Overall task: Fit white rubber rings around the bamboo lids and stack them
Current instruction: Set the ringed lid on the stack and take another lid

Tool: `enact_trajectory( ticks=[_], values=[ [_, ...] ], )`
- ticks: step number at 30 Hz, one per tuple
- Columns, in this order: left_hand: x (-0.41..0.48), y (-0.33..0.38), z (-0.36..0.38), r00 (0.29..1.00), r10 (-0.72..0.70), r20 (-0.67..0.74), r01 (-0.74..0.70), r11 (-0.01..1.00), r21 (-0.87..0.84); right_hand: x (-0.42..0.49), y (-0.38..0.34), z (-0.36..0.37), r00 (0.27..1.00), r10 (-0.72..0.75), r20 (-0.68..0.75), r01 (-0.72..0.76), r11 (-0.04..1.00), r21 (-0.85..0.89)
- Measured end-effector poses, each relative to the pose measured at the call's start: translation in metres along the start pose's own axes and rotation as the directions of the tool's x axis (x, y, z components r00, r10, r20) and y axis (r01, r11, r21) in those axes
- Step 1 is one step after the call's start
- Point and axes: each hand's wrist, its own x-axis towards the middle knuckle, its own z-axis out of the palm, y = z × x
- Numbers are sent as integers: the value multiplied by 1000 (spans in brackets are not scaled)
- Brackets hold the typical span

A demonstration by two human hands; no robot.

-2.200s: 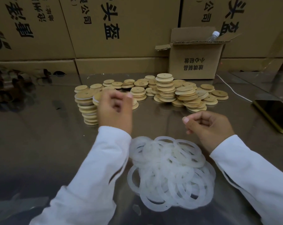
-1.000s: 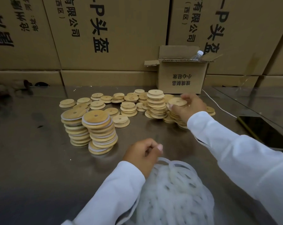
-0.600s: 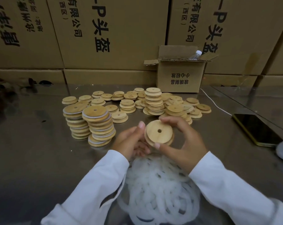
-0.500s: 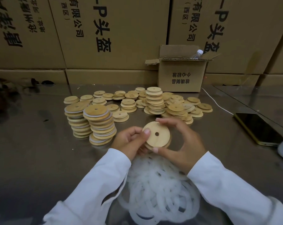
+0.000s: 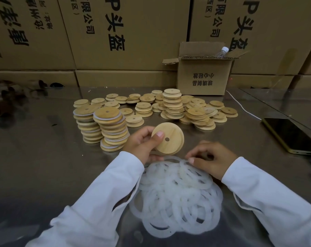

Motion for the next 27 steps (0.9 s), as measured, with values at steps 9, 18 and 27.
enact_trajectory(
  ticks=[9, 18, 27],
  values=[
    [3, -2, 6, 994, -97, -48, 90, 988, -126, 3, 3, 3, 1000, -29, -9, 29, 997, -69],
    [0, 0, 11, 993, -109, -36, 106, 990, -97, 0, -17, 2, 957, -61, -283, 206, 831, 517],
    [-10, 3, 20, 990, -57, 127, 56, 998, 15, 0, -27, 13, 910, 83, -407, 172, 817, 551]
  ],
)
